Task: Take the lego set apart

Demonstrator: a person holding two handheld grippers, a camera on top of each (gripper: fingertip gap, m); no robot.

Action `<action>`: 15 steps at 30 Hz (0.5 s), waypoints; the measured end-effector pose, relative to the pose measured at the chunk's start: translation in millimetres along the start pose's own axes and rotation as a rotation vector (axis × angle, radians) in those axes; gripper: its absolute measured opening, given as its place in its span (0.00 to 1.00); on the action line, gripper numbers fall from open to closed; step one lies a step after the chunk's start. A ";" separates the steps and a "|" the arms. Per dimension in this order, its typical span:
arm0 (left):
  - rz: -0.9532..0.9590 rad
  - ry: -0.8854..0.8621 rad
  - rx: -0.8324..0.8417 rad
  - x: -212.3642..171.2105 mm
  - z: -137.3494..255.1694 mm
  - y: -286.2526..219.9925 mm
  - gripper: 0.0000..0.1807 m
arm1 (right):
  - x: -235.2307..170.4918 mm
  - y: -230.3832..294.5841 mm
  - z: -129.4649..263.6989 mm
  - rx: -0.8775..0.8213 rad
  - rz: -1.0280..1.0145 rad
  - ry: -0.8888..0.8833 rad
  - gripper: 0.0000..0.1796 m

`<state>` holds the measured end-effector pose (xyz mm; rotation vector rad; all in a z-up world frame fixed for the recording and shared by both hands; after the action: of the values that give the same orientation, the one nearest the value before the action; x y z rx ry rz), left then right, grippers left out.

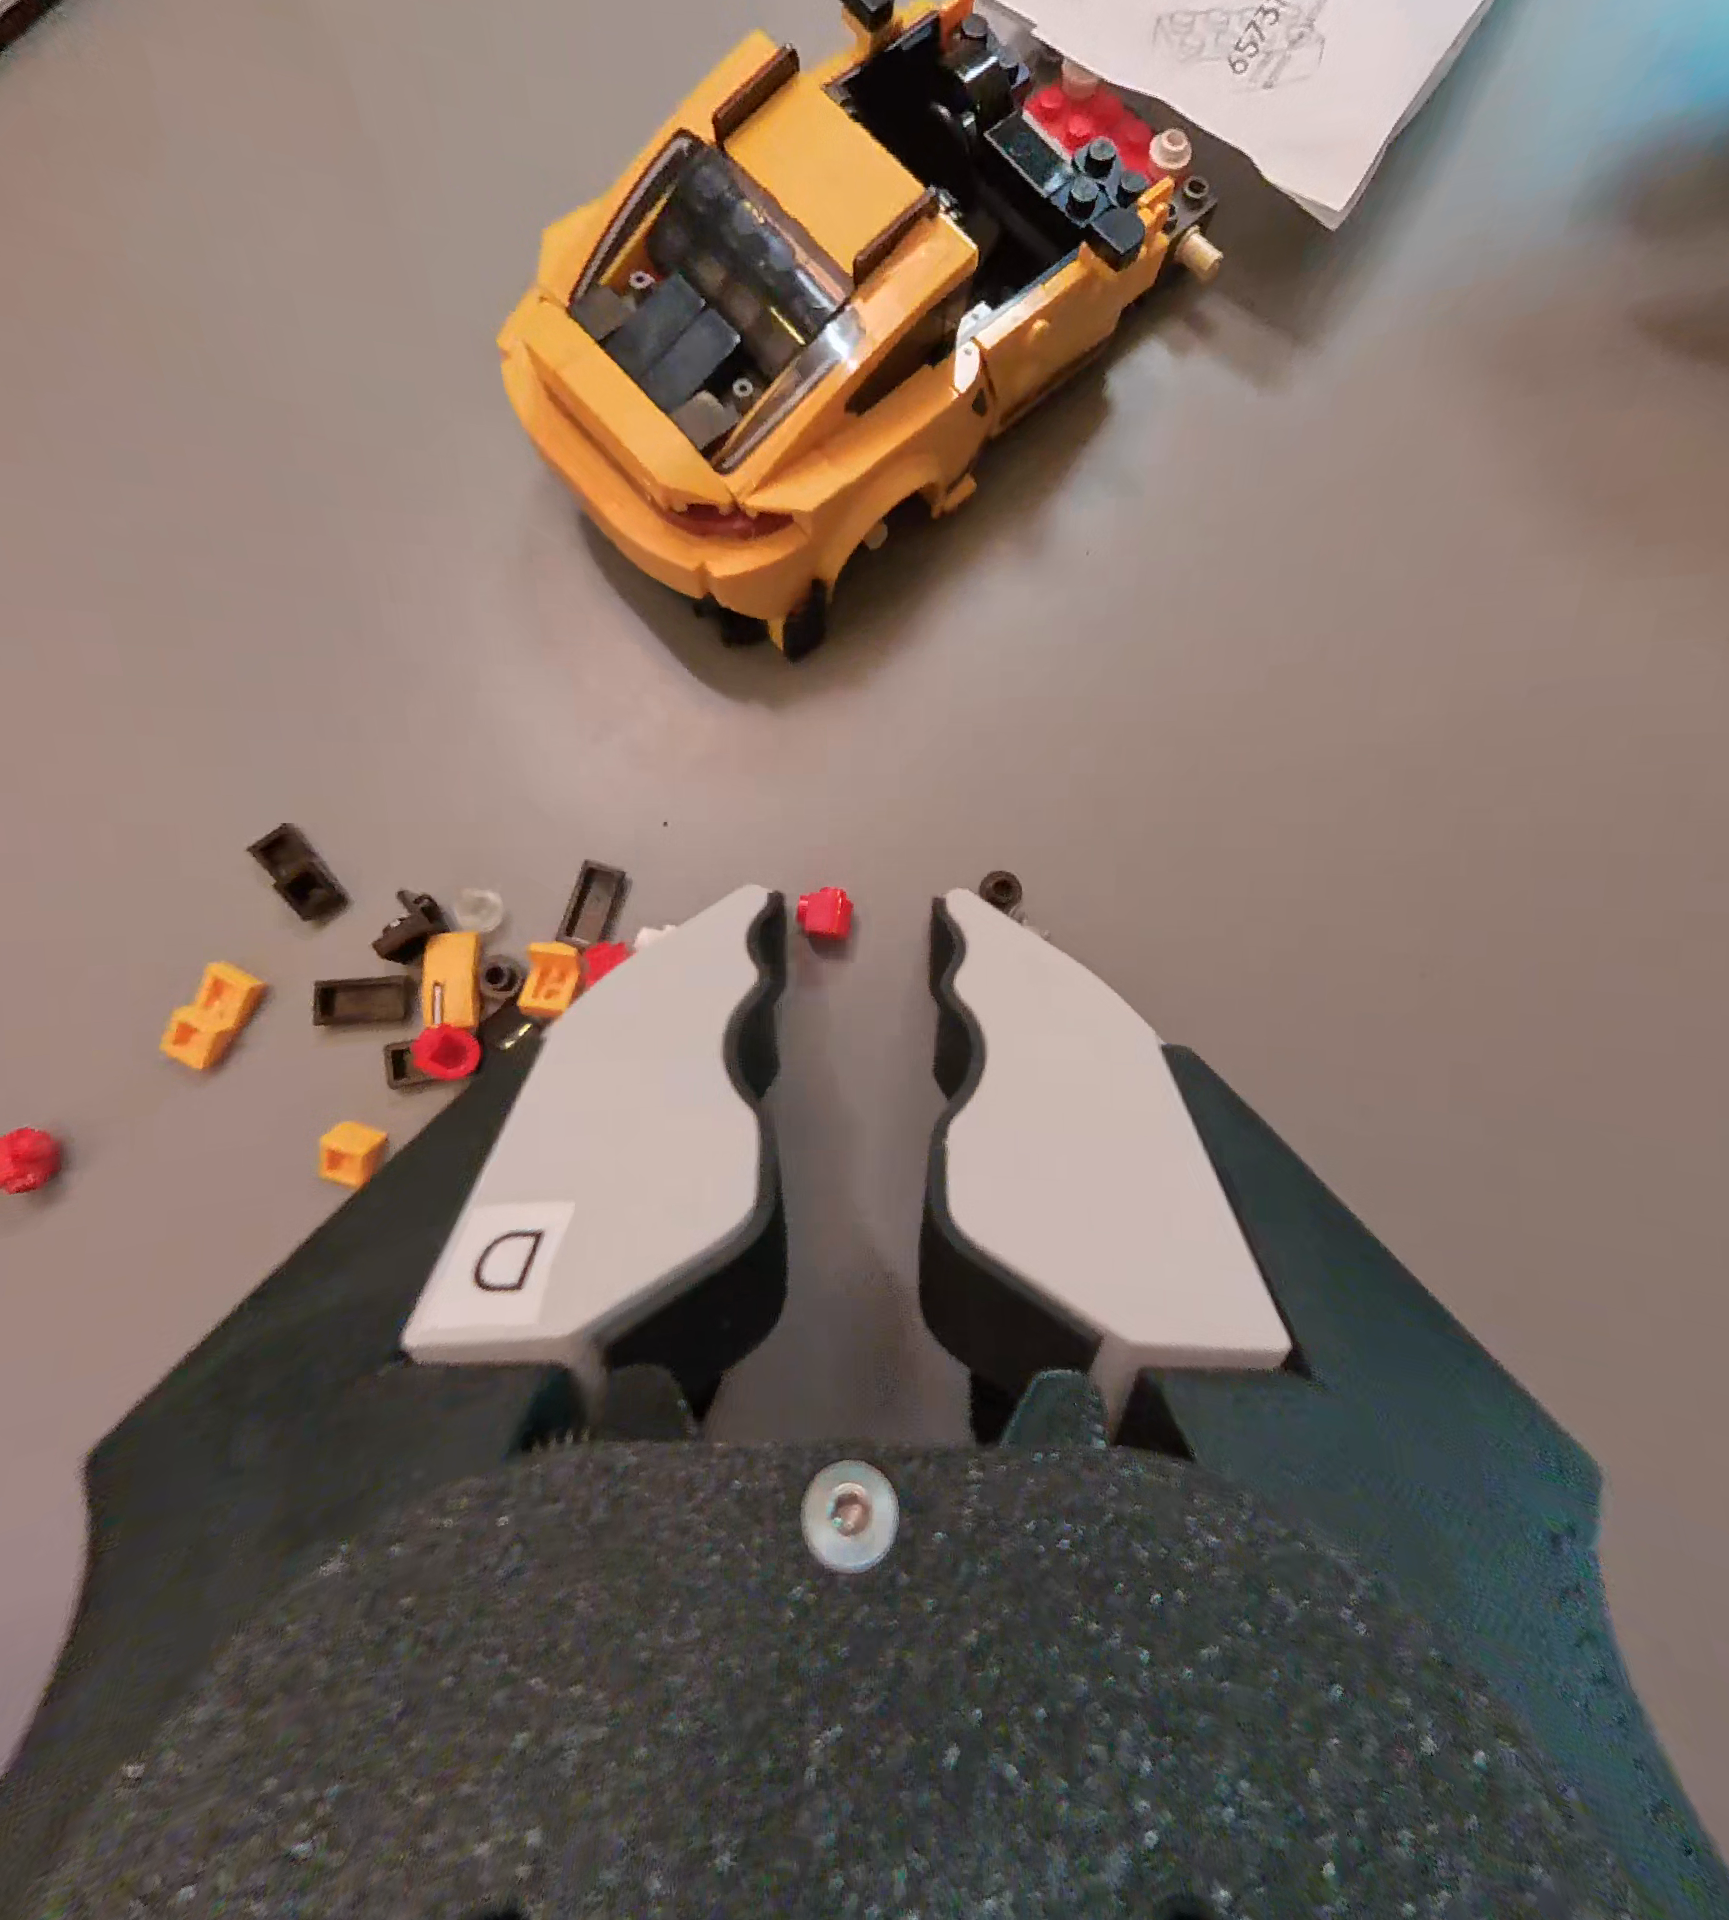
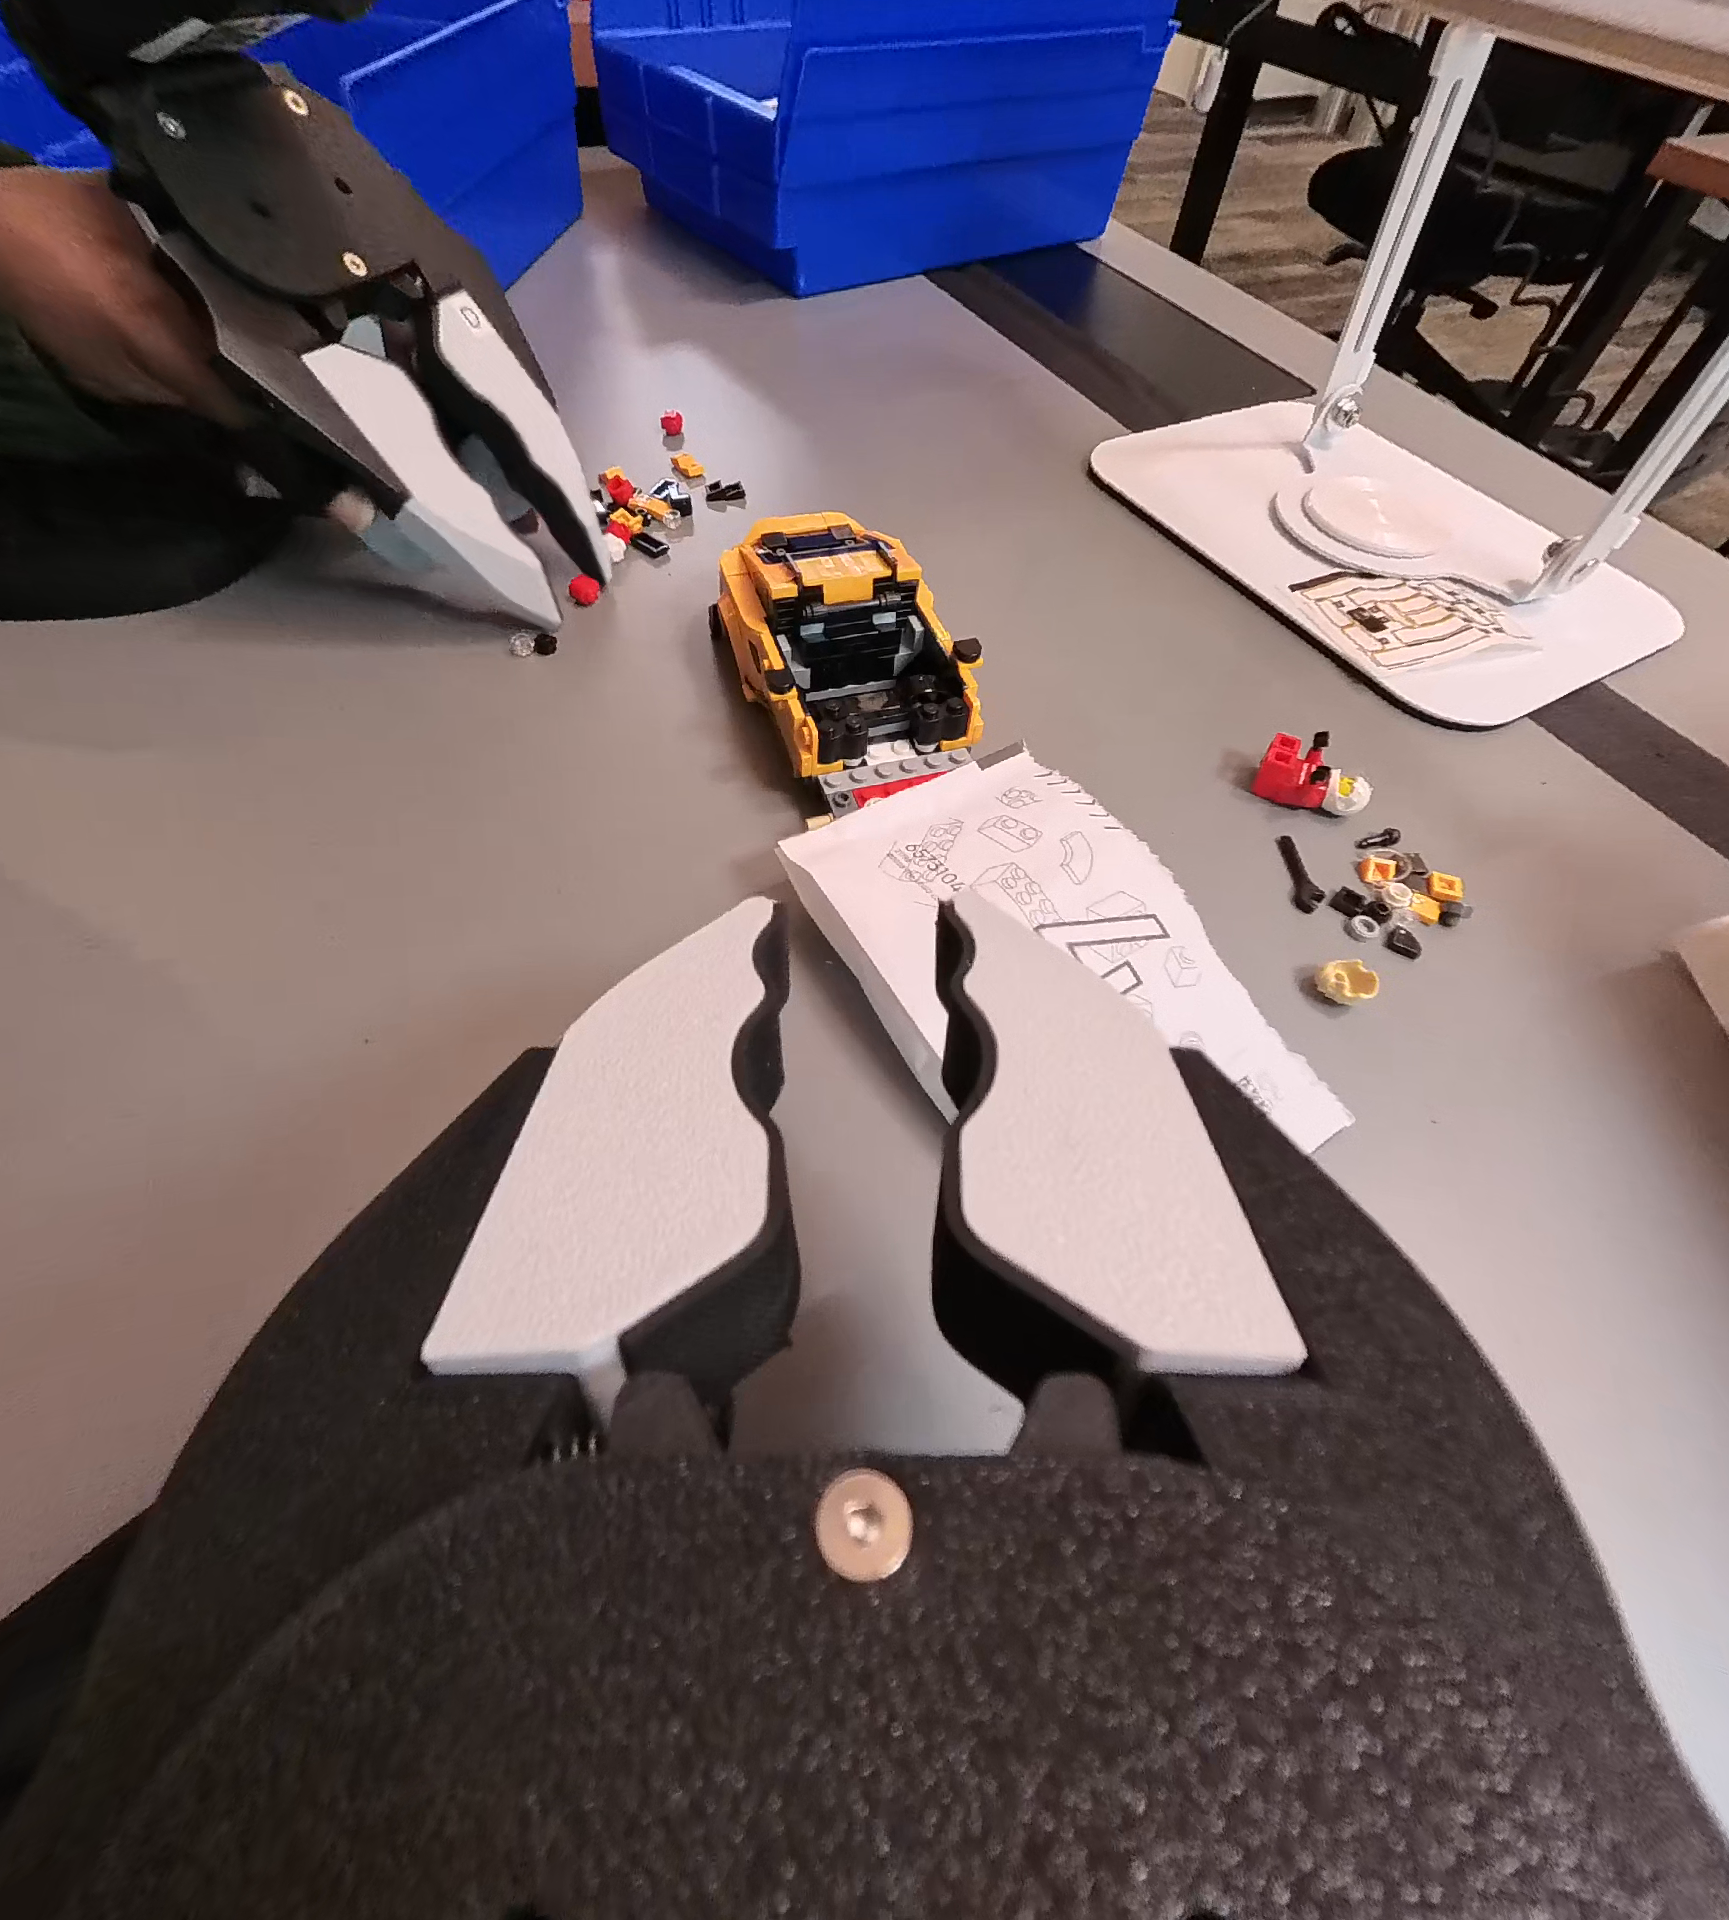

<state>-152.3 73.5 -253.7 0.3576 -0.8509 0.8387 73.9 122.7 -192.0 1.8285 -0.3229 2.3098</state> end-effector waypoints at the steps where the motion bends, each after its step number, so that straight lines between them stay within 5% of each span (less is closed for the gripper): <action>1: 0.000 -0.005 0.004 0.3 -0.6 0.5 0.11 | -0.6 0.0 -0.1 0.001 -0.002 0.002 0.15; 9: -0.040 -0.057 0.051 6.6 15.5 3.1 0.05 | -3.4 -1.7 -0.9 -0.003 -0.010 0.007 0.15; 15: -0.026 -0.354 0.403 47.5 115.8 43.9 0.05 | 2.8 -13.1 3.7 -0.077 0.002 -0.033 0.14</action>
<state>-228.0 57.7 -146.0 0.8890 -0.9990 0.9370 80.2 134.3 -187.8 1.8316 -0.4122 2.2381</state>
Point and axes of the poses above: each gripper's, where its closed fingertips meet, z back along the fingers, x out of its top, y = z × x across the jaws, the point moved 2 cm from there along z, back along the fingers, and after that the axes turned 10 degrees about -y, right-handed, at the moved point
